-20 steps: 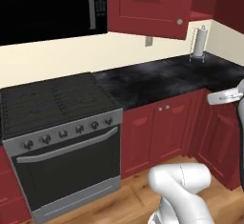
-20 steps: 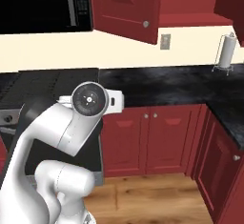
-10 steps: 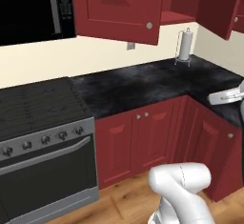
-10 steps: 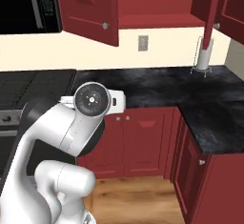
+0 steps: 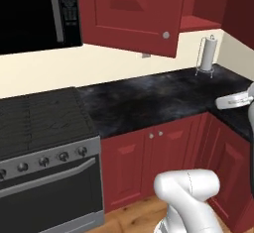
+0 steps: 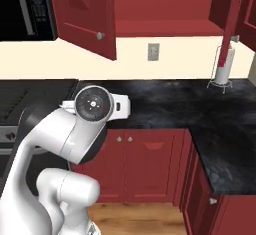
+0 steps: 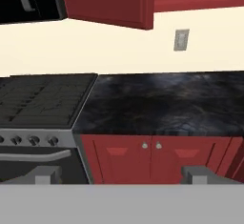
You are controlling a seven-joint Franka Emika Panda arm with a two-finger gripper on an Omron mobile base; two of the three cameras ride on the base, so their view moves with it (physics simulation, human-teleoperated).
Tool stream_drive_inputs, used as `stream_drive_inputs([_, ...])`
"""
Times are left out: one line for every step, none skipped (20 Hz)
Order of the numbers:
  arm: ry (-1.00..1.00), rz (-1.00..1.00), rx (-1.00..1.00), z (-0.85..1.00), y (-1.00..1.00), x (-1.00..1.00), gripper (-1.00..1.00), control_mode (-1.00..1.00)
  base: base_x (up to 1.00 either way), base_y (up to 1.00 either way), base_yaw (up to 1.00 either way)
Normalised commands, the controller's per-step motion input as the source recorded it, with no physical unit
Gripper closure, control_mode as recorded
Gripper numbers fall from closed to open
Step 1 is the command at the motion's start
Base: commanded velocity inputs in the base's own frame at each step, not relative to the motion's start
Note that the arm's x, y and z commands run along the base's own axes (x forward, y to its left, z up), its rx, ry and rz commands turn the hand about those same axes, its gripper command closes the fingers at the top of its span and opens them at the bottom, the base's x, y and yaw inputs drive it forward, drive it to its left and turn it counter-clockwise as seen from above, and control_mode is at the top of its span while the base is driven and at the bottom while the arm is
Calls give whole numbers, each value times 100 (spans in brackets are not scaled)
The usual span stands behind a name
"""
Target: Close all open cabinet doors.
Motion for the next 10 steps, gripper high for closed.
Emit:
stream_drive_inputs([0,0,0,0,0,0,-100,100,3,-74,24])
stream_drive_inputs([0,0,0,0,0,0,-100,100,2,-67,20])
stream_drive_inputs([0,0,0,0,0,0,-100,100,0,-68,17])
stream_drive_inputs([0,0,0,0,0,0,-100,100,0,-66,14])
stream_drive_inputs([0,0,0,0,0,0,-100,100,0,-62,12])
stream_drive_inputs([0,0,0,0,0,0,-100,100,11,-50,9])
stream_drive_inputs([0,0,0,0,0,0,-100,100,18,-44,8])
stream_drive_inputs([0,0,0,0,0,0,-100,100,20,-43,8])
stream_drive_inputs([0,0,0,0,0,0,-100,100,24,-42,7])
stream_drive_inputs([0,0,0,0,0,0,-100,100,24,-41,7])
